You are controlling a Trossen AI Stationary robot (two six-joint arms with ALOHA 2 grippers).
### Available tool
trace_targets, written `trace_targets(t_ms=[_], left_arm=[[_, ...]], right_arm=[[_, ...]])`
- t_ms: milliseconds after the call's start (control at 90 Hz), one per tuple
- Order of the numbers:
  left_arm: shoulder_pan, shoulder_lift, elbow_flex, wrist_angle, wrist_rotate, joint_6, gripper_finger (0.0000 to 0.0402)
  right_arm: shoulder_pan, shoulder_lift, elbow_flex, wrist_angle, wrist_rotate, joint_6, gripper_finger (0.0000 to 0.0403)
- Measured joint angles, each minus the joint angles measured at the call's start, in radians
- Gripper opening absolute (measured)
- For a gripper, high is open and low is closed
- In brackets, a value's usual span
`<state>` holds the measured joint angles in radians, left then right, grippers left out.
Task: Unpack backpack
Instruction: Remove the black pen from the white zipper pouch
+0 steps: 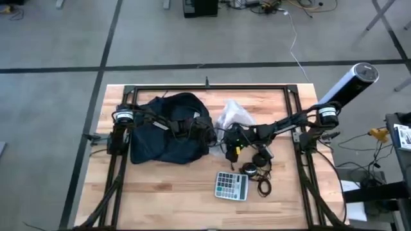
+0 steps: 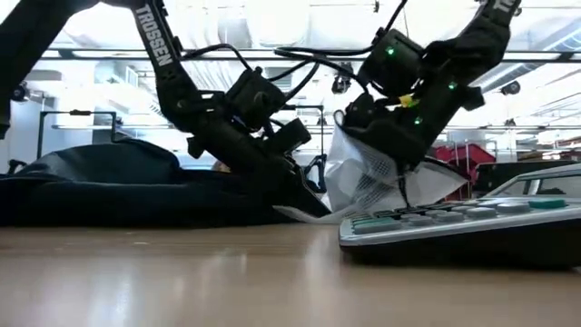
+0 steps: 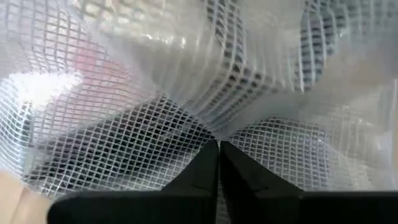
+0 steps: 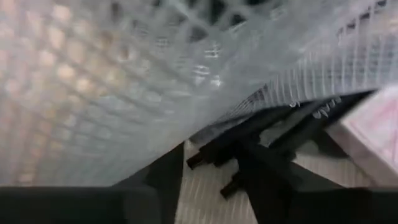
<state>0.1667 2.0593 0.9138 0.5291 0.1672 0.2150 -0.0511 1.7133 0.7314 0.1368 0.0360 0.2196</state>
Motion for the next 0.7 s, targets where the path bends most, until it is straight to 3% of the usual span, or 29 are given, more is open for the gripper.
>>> trace_targets(t_ms=[122,211,300,456,700], left_arm=[[-0.001,0.004,0.0,0.002,0.001,0.001,0.0006],[-0.002,0.005,0.0,0.012,-0.001,0.002,0.0006],[-0.002,0.005,0.001,0.014,-0.001,0.004,0.0006],[-0.003,0.005,0.001,0.014,0.005,0.006,0.0006],[-0.004,-0.01,0.001,-0.016,0.007,0.008,0.0006]], right_arm=[[-0.021,0.019,0.018,-0.016,-0.003,-0.022,0.0171],[-0.047,0.021,0.021,-0.051,-0.003,-0.001,0.0168],[-0.07,0.02,0.021,-0.08,-0.004,0.001,0.0131],[-0.096,0.02,0.02,-0.094,-0.061,0.009,0.0019],[-0.097,-0.063,0.017,-0.226,-0.039,0.019,0.0003]])
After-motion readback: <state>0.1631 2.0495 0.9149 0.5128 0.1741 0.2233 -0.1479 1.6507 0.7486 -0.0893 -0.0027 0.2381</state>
